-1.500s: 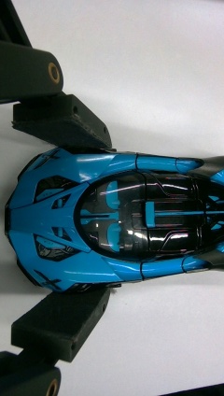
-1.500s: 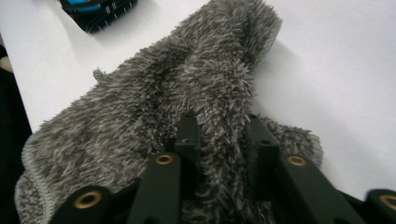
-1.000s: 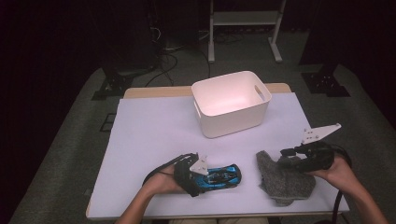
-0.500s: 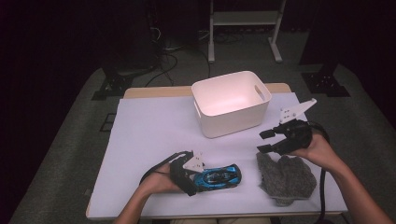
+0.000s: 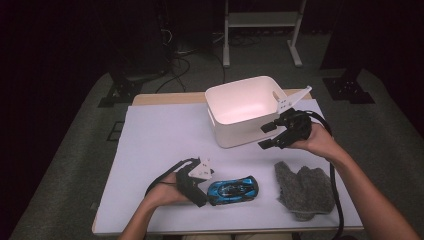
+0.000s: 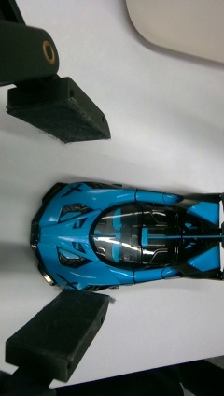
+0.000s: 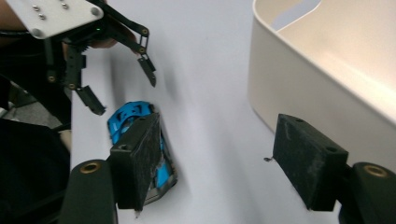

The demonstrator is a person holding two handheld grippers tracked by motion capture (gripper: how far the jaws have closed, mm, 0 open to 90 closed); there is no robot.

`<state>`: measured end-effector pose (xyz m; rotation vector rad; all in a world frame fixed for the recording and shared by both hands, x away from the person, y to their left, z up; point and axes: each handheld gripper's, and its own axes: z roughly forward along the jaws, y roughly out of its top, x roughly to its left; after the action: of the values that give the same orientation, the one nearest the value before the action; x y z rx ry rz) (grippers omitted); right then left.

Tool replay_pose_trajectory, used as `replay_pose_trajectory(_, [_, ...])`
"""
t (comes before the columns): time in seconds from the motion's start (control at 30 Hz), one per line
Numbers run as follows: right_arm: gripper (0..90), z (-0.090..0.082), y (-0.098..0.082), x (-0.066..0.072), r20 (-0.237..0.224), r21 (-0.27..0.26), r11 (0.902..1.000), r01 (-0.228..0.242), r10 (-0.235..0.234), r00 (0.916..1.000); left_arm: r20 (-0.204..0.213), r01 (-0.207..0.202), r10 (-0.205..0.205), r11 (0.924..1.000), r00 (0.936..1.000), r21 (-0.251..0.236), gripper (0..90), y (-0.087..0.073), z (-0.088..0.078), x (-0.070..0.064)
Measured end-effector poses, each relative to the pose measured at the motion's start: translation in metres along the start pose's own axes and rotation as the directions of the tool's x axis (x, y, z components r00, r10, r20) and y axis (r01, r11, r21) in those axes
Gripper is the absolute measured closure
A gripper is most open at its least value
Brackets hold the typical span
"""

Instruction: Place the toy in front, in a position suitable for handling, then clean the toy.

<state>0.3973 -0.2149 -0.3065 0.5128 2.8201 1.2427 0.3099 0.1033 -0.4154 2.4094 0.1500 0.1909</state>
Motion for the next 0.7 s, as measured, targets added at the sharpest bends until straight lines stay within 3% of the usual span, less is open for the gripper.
replay_pose_trajectory(0.2, [30.4, 0.008, 0.011, -0.010, 0.016, 0.019, 0.9993, 0.032, -0.032, 0.9994, -0.020, 0.018, -0.018, 0.9998, 0.9996, -0.007, 13.9, -0.002, -0.005, 0.004])
replay_pose_trajectory(0.57, [29.3, 0.030, 0.026, -0.023, -0.006, 0.068, 0.9943, 0.081, -0.081, 0.9967, -0.044, 0.027, -0.027, 0.9996, 0.9987, -0.012, 12.0, -0.005, -0.011, 0.007])
replay_pose_trajectory(0.7, [29.2, 0.029, 0.032, -0.019, -0.009, 0.048, 0.9927, 0.111, -0.110, 0.9938, -0.051, 0.027, -0.028, 0.9994, 0.9983, -0.022, 10.9, -0.004, -0.017, 0.007])
